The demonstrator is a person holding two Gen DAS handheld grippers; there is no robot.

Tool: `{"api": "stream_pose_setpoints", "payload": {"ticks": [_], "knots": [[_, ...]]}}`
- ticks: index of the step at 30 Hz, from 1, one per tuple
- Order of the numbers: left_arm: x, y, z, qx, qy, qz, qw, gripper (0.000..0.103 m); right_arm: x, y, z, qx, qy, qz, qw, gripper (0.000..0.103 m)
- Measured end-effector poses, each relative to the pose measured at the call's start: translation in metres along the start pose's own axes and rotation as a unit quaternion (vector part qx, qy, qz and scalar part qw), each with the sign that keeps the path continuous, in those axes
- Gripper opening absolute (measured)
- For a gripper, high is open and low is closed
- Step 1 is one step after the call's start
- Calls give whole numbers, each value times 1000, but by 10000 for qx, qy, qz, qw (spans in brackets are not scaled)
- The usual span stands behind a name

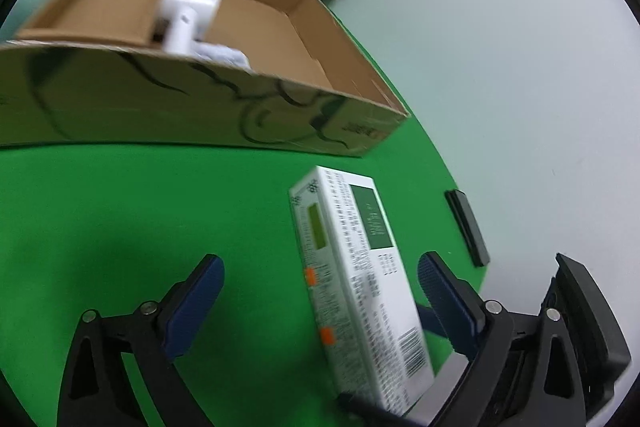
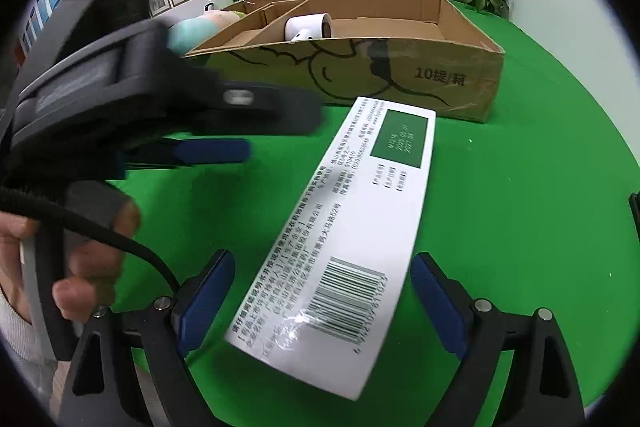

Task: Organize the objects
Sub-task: 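Close the right tool on the medicine box while the left tool grips it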

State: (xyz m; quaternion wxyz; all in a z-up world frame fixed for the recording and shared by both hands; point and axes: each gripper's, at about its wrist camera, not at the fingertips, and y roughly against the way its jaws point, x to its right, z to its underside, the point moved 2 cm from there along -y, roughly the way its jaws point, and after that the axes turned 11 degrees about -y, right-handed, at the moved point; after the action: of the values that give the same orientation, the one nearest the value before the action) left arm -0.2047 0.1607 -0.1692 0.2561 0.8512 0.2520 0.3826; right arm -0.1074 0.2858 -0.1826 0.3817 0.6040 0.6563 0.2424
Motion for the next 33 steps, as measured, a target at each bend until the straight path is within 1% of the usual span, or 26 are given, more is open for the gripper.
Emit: {"api": "stream_pose_setpoints", "payload": {"ticks": [2,4,6,8,11,14,18,20,23,25,28,31,33], "knots": [[2,-9,0,-73,32,69,9999,92,0,-1,0,27,-46,-1,10000,86],[2,-16,-2,-122,43,117,9998,87,2,-1,1,31,-59,42,10000,83],[3,-21,-2,-127,56,195,9997,86,3,-1,3,0,-131,53,9999,83],[2,-24,-3,-160,52,191,9997,86,4,0,4,11,-163,33,9999,83],[6,-30,-5,-169,-23,149,9997,82,3,0,4,46,-134,38,9999,83],[11,-34,-6,-193,29,143,9997,76,0,1,4,125,-37,41,9999,83],[13,-40,-8,-254,5,141,9996,70,-1,3,5,163,1,-13,9999,74],[13,-42,-8,-266,17,157,9995,69,5,4,4,159,-131,-141,9997,71],[11,-44,-10,-292,95,154,9994,65,19,4,0,129,-437,-382,9982,69],[11,-47,-12,-326,130,97,9993,58,26,5,1,103,-636,-555,9964,69],[12,-51,-14,-397,109,53,9991,52,34,8,2,75,-891,-803,9928,69],[8,-53,-16,-462,324,148,9983,49,36,12,6,68,-1007,-913,9907,69],[10,-52,-18,-429,279,114,9986,48,38,14,8,48,-1132,-1014,9884,68]]}}
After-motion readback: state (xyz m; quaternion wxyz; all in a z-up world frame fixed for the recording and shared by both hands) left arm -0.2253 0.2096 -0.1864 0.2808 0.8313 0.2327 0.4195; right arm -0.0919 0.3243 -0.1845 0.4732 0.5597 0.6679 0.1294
